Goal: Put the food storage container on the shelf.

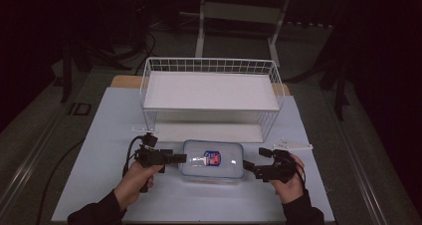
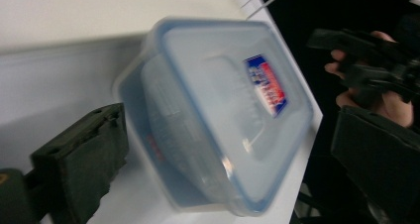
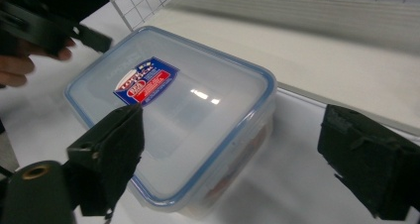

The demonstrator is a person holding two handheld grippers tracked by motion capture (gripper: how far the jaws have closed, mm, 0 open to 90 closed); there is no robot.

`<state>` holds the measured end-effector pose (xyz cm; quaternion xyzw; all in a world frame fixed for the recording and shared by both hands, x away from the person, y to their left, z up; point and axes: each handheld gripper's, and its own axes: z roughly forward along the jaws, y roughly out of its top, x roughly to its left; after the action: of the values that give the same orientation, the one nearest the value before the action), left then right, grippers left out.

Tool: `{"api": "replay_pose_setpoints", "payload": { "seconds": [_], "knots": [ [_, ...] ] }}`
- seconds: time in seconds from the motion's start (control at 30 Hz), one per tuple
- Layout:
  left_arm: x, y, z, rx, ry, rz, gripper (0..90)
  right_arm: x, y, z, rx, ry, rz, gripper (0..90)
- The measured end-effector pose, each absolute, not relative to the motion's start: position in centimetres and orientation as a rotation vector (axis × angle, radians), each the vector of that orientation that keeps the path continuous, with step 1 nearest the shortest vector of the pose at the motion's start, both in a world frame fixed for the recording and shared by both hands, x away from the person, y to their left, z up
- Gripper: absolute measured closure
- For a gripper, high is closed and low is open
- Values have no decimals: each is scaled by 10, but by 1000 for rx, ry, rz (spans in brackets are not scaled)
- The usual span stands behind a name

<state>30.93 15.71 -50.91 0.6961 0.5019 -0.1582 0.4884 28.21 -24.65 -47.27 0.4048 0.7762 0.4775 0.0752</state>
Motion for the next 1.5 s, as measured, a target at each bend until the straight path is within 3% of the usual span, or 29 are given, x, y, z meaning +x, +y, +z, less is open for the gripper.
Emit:
{"api": "replay_pose_setpoints", "payload": {
  "seconds": [0.13, 0.47, 1.07, 1.5],
  "knots": [
    [321, 160, -526, 1663, 1296, -487, 152, 284, -242, -476, 1256, 2367, 1451, 102],
    [327, 162, -539, 1621, 1259, -652, 442, 283, -242, -479, 1299, 2392, 1454, 102],
    [310, 165, -531, 1646, 1153, -605, 537, 287, -245, -494, 1472, 2445, 1535, 183],
    [298, 167, -529, 1668, 1081, -578, 570, 289, -246, -503, 1521, 2525, 1578, 442]
  ]
}}
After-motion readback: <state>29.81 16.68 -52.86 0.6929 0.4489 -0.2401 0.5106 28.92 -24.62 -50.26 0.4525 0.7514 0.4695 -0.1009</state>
